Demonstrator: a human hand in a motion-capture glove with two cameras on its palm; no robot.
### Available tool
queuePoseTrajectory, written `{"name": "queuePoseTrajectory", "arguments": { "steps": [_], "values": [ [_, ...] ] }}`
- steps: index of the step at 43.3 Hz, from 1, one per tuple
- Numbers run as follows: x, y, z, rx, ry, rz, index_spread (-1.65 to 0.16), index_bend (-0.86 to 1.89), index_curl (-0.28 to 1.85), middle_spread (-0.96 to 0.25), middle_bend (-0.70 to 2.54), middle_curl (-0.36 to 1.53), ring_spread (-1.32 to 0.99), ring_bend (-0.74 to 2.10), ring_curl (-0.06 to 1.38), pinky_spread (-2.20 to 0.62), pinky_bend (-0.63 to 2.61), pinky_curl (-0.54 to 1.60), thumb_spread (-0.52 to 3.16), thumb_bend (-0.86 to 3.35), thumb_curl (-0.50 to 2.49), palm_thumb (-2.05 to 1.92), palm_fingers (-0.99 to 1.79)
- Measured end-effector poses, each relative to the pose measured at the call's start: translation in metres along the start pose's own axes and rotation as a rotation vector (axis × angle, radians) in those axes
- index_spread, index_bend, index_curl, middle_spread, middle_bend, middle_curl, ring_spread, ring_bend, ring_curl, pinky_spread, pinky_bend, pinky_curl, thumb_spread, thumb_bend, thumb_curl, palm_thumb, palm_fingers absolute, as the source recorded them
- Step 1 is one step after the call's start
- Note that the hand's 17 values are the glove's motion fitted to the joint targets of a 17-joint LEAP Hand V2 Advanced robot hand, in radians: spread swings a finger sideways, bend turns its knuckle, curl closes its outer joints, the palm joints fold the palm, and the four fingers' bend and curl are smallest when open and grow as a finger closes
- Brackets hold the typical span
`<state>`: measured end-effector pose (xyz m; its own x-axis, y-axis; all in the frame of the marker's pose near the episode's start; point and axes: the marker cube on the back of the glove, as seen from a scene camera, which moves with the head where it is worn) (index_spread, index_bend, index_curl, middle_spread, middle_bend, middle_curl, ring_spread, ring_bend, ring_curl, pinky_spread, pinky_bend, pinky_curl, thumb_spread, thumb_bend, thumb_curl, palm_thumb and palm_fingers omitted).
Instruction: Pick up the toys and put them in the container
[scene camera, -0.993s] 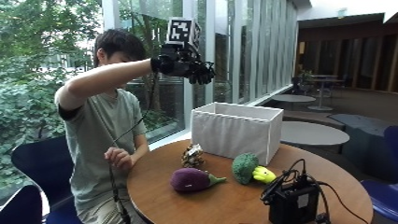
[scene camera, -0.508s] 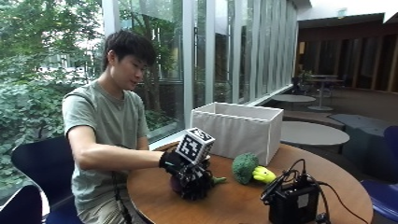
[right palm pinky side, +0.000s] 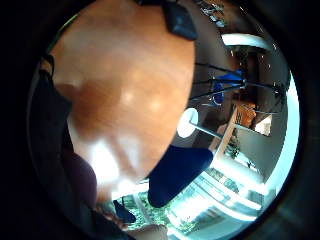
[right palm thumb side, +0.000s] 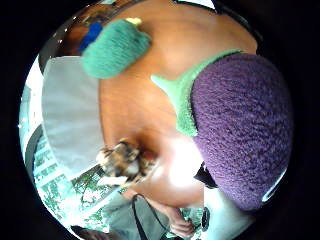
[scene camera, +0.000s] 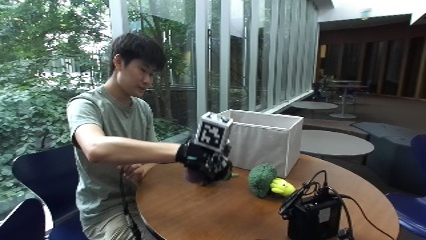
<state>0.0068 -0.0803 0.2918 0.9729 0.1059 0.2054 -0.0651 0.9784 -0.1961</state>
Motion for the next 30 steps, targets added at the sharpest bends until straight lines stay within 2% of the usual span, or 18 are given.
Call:
{"name": "queuePoseTrajectory", "arguments": {
  "steps": [1,2,5,7,10,11,15,22,30],
  "values": [
    [0.006,-0.001,-0.020,0.015,-0.028,0.007,-0.29,0.33,0.13,-0.37,0.50,0.38,-0.34,1.36,0.46,-0.36,1.13,0.38,1.02,0.26,0.49,0.67,0.84],
    [0.010,-0.001,-0.041,0.033,-0.052,0.009,-0.30,0.34,0.13,-0.35,0.76,0.47,-0.34,1.31,0.45,-0.36,1.03,0.35,0.95,0.22,0.50,0.64,1.05],
    [0.005,0.009,-0.096,0.099,-0.043,-0.039,-0.32,0.35,0.11,-0.36,0.82,0.49,-0.35,1.29,0.44,-0.36,0.99,0.34,0.89,0.22,0.53,0.66,1.07],
    [-0.011,0.025,-0.126,0.144,0.023,-0.168,-0.33,0.37,0.12,-0.36,0.84,0.51,-0.35,1.28,0.44,-0.37,0.99,0.35,0.85,0.21,0.55,0.66,1.07],
    [-0.042,0.054,-0.173,0.215,0.073,-0.450,-0.35,0.40,0.13,-0.37,0.88,0.55,-0.36,1.27,0.45,-0.38,0.98,0.36,0.80,0.20,0.58,0.67,1.07],
    [-0.055,0.061,-0.189,0.243,0.062,-0.466,-0.35,0.41,0.13,-0.37,0.89,0.56,-0.36,1.27,0.46,-0.38,0.98,0.36,0.79,0.19,0.59,0.67,1.07],
    [-0.104,0.076,-0.245,0.342,0.050,-0.298,-0.37,0.44,0.14,-0.37,0.92,0.60,-0.37,1.27,0.47,-0.38,0.97,0.36,0.74,0.18,0.62,0.67,1.06],
    [-0.188,0.096,-0.297,0.463,0.106,-0.496,-0.41,0.52,0.16,-0.36,0.94,0.65,-0.37,1.27,0.49,-0.39,0.96,0.38,0.66,0.15,0.68,0.68,1.05],
    [-0.316,0.098,-0.293,0.467,0.154,-0.721,-0.43,0.58,0.18,-0.36,0.95,0.71,-0.38,1.27,0.51,-0.39,0.96,0.40,0.60,0.13,0.74,0.68,1.05]
  ]
}}
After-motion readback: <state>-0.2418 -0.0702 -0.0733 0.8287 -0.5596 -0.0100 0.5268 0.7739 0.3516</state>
